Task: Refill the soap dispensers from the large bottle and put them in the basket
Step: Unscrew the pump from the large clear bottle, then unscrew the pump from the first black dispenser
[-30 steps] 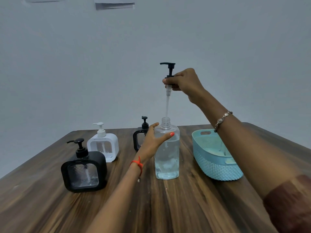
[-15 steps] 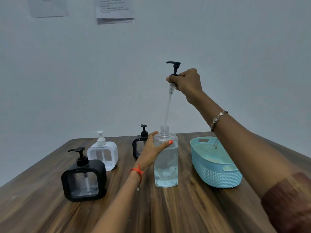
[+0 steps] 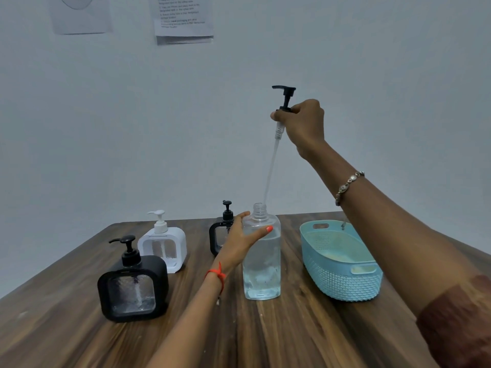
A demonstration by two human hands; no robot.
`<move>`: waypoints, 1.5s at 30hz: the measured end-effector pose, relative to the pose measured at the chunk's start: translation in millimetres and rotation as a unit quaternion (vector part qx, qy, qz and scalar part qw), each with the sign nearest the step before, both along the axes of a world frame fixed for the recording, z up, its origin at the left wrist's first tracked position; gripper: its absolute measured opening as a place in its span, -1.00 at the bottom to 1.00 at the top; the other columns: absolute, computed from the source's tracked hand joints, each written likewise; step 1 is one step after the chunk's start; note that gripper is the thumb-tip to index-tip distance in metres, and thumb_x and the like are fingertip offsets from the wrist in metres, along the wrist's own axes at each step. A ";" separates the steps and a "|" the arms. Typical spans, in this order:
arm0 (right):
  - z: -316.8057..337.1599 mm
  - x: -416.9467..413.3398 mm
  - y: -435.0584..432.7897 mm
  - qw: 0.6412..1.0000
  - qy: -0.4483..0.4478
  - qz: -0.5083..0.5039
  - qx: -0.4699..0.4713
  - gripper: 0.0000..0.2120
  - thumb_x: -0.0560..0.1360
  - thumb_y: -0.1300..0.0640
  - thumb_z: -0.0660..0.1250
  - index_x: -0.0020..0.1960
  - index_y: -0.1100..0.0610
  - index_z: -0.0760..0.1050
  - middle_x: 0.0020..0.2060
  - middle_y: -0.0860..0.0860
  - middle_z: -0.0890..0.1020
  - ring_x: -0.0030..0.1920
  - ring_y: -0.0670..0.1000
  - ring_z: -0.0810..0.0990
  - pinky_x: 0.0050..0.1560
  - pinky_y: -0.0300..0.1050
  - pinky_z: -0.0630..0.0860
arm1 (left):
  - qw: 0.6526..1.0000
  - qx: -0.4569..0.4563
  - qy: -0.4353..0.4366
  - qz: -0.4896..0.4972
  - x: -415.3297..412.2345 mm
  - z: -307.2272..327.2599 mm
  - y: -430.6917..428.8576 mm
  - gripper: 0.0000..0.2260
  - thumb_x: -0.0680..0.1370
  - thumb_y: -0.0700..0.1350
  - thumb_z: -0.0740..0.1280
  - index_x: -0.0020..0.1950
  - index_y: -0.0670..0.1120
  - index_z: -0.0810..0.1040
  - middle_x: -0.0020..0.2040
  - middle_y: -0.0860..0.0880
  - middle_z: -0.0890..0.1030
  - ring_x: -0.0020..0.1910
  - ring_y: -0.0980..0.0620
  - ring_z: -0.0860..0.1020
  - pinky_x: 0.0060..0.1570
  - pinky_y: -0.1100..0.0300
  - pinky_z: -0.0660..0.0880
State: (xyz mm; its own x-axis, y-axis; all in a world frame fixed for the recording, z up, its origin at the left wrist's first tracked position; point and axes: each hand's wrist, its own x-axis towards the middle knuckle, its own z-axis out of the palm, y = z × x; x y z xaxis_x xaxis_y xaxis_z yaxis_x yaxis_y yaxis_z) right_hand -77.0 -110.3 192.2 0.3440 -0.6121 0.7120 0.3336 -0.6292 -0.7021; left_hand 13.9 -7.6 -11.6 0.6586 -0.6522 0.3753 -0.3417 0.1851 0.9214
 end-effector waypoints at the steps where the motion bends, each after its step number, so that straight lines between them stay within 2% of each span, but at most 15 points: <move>1: -0.3 -0.7 1.3 1.000 0.000 -0.001 -0.004 -0.77 0.34 0.26 0.44 -0.36 0.33 0.43 -0.35 0.31 0.44 -0.44 -0.03 0.35 -0.55 -0.35 0.21 | 1.000 -0.001 0.001 0.000 1.2 -0.6 -0.5 -0.51 0.43 -0.06 0.45 0.28 -0.02 0.33 0.17 0.00 0.54 0.10 0.09 0.56 -0.04 0.32 0.50; 3: -1.6 -3.6 2.8 1.000 -0.011 0.004 -0.005 -0.72 0.35 0.23 0.43 -0.31 0.47 0.47 -0.29 0.42 0.47 -0.40 0.00 0.36 -0.52 -0.32 0.22 | 1.000 -0.002 0.000 0.000 2.0 -1.3 -1.1 -0.51 0.42 -0.06 0.45 0.28 -0.03 0.33 0.18 -0.01 0.54 0.10 0.09 0.56 -0.03 0.31 0.50; 5: -0.7 -9.4 1.5 0.999 -0.048 0.009 -0.006 -0.67 0.38 0.19 0.43 -0.23 0.51 0.50 -0.32 0.37 0.54 -0.42 -0.04 0.41 -0.48 -0.35 0.27 | 1.000 -0.003 -0.003 -0.001 3.5 -2.5 -2.1 -0.51 0.42 -0.06 0.45 0.27 -0.03 0.33 0.18 -0.02 0.54 0.10 0.09 0.57 -0.03 0.31 0.50; 8: 4.5 -26.6 -3.7 0.992 -0.123 0.009 -0.024 -0.82 0.39 0.15 0.44 -0.19 0.29 0.61 -0.33 0.06 0.64 -0.36 -0.15 0.55 -0.28 -0.29 0.45 | 1.000 -0.001 -0.003 0.002 5.4 -3.6 -3.0 -0.45 0.41 -0.04 0.46 0.32 -0.05 0.32 0.21 -0.03 0.54 0.12 0.08 0.56 0.02 0.28 0.51; 10: 3.1 -44.0 -5.9 0.986 -0.156 0.046 -0.036 -0.90 0.40 0.16 0.45 -0.11 0.15 0.60 -0.24 -0.01 0.65 -0.23 -0.11 0.61 -0.19 -0.19 0.54 | 1.000 0.006 -0.005 0.006 8.0 -5.3 -4.4 -0.34 0.37 0.03 0.49 0.37 -0.07 0.29 0.25 -0.03 0.52 0.17 0.05 0.54 0.14 0.19 0.50; 13: -15.5 -69.2 -7.0 0.982 -0.145 0.097 -0.076 -0.86 0.43 0.23 0.42 -0.02 0.15 0.56 -0.17 -0.01 0.65 -0.13 -0.06 0.62 -0.24 -0.21 0.55 | 1.000 0.021 -0.016 0.017 9.3 -6.4 -5.0 -0.33 0.36 0.09 0.48 0.36 -0.05 0.26 0.24 0.05 0.49 0.21 0.06 0.50 0.20 0.17 0.45; 18: -97.1 -82.3 -10.8 0.974 -0.016 0.181 -0.135 -0.64 0.32 0.46 0.42 0.00 0.11 0.56 -0.21 -0.15 0.68 -0.12 -0.21 0.62 -0.09 -0.36 0.52 | 0.999 0.001 -0.039 0.011 5.6 -8.0 -6.0 -0.52 0.41 0.02 0.45 0.27 -0.08 0.41 0.15 -0.01 0.58 0.12 0.08 0.57 0.04 0.26 0.49; 23: -196.1 -84.5 -23.3 0.957 0.153 0.129 -0.212 -0.58 0.34 0.49 0.40 0.06 0.08 0.57 -0.03 -0.16 0.60 0.02 -0.27 0.56 0.02 -0.39 0.50 | 0.998 -0.007 -0.060 0.030 -1.6 -8.0 -5.1 -0.56 0.44 0.01 0.41 0.26 -0.10 0.44 0.13 0.00 0.59 0.09 0.12 0.57 -0.02 0.34 0.47; 27: -242.4 -78.3 -31.3 0.908 0.244 0.113 -0.321 -0.57 0.34 0.53 0.34 0.10 0.16 0.60 0.12 -0.14 0.53 0.16 -0.21 0.51 0.15 -0.53 0.33 | 0.996 -0.009 -0.079 0.034 -5.0 -9.2 -5.6 -0.60 0.47 0.02 0.39 0.25 -0.10 0.49 0.14 -0.01 0.62 0.10 0.13 0.59 0.00 0.36 0.50; 31: -259.8 -78.8 -32.8 0.870 0.329 0.107 -0.352 -0.61 0.47 0.45 0.22 0.21 0.16 0.54 0.22 -0.03 0.51 0.19 -0.20 0.38 0.13 -0.66 0.16 | 0.995 -0.014 -0.087 0.038 -10.2 -11.2 -3.2 -0.65 0.49 0.01 0.37 0.24 -0.05 0.49 0.14 0.05 0.61 0.11 0.18 0.58 0.02 0.40 0.48; 33: -265.7 -78.9 -34.4 0.849 0.368 0.107 -0.365 -0.58 0.48 0.44 0.18 0.25 0.14 0.50 0.24 -0.10 0.45 0.20 -0.23 0.32 0.11 -0.68 0.12 | 0.995 -0.015 -0.091 0.034 -13.8 -11.6 -0.6 -0.69 0.50 -0.01 0.35 0.23 0.00 0.48 0.13 0.09 0.60 0.09 0.25 0.57 -0.03 0.45 0.46; 36: -272.2 -76.8 -40.1 0.831 0.401 0.111 -0.370 -0.52 0.40 0.49 0.20 0.22 0.10 0.49 0.19 -0.12 0.49 0.21 -0.19 0.42 0.18 -0.51 0.28 | 0.996 -0.013 -0.085 0.029 -18.1 -12.6 4.0 -0.75 0.51 -0.03 0.33 0.17 0.12 0.46 0.10 0.17 0.59 0.07 0.33 0.56 -0.04 0.48 0.46; 38: -275.7 -76.1 -45.5 0.829 0.422 0.105 -0.352 -0.52 0.34 0.48 0.22 0.14 0.07 0.48 0.08 -0.05 0.57 0.07 -0.13 0.50 0.08 -0.24 0.46 | 0.997 -0.007 -0.078 0.022 -18.3 -15.5 6.9 -0.78 0.51 -0.03 0.33 0.13 0.19 0.45 0.08 0.23 0.58 0.05 0.35 0.56 -0.02 0.45 0.48; 40: -273.5 -79.4 -47.1 0.827 0.434 0.088 -0.346 -0.57 0.37 0.45 0.24 0.12 0.06 0.48 0.01 -0.05 0.58 -0.01 -0.13 0.51 0.00 -0.19 0.48 | 0.998 -0.004 -0.062 0.015 -17.1 -21.2 9.4 -0.72 0.50 0.01 0.34 0.19 0.13 0.45 0.11 0.18 0.59 0.09 0.27 0.57 -0.02 0.39 0.52; 45: -249.3 -82.6 -39.6 0.792 0.504 0.045 -0.342 -0.45 0.44 0.42 0.25 0.35 0.02 0.37 0.29 -0.02 0.47 0.28 -0.03 0.43 0.24 -0.22 0.35 | 0.998 0.022 -0.042 0.040 -12.6 -25.4 18.5 -0.62 0.48 0.01 0.38 0.23 -0.06 0.38 0.10 0.10 0.55 0.11 0.20 0.54 -0.14 0.46 0.49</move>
State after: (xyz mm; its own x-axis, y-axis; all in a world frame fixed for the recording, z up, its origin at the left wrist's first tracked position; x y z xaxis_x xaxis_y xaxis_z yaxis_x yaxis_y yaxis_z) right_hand -159.6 -149.9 -57.1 0.9691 -0.1424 0.2014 -0.1141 -0.9827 -0.1458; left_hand 1.4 10.9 -37.0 0.6770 -0.6160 0.4028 -0.4299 0.1133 0.8958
